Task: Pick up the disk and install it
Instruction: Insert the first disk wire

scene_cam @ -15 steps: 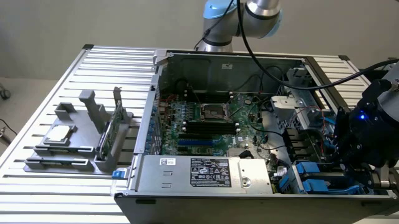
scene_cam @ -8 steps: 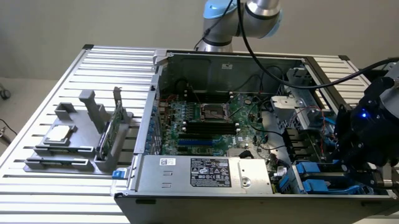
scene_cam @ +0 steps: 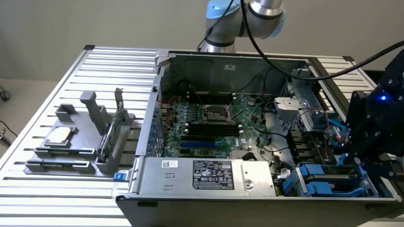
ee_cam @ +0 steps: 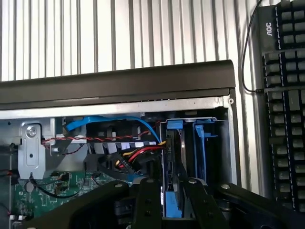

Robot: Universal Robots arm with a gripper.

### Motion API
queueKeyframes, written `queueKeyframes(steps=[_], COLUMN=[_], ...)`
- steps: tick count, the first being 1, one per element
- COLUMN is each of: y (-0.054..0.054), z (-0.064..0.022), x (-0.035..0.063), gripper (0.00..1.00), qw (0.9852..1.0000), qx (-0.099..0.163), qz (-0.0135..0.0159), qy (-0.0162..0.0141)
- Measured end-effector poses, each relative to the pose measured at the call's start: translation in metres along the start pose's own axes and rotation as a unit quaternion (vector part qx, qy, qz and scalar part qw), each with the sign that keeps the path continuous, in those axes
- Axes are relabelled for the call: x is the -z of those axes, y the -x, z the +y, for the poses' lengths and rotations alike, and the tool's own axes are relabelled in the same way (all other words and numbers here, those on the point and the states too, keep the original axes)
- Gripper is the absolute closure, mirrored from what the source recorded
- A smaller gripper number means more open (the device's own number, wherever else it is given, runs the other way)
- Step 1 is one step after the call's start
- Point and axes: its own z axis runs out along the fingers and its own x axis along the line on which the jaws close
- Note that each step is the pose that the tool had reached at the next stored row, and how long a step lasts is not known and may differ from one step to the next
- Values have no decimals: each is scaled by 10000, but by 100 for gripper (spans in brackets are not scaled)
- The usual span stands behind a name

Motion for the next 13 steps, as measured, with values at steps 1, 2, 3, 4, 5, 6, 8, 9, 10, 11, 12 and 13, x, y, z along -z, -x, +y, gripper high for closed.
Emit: queueKeyframes(steps=[1,2,3,4,5,6,8,9,10,11,12,13], y=[3,6,7,10,11,13,17,19,20,21,21,21], z=[-37,-73,-108,-145,-179,-213,-273,-306,-334,-344,-344,-344], x=[6,13,20,27,32,37,48,53,57,59,59,59], gripper=[74,74,74,74,74,74,74,74,74,74,74,74], qw=[10000,10000,10000,10000,10000,10000,10000,10000,10000,10000,10000,10000], qx=[0,1,3,6,9,12,19,24,28,37,37,38], qz=[2,2,1,1,2,2,3,4,5,6,6,7], qy=[0,0,-1,-1,-1,-2,-3,-4,-5,-6,-4,-5])
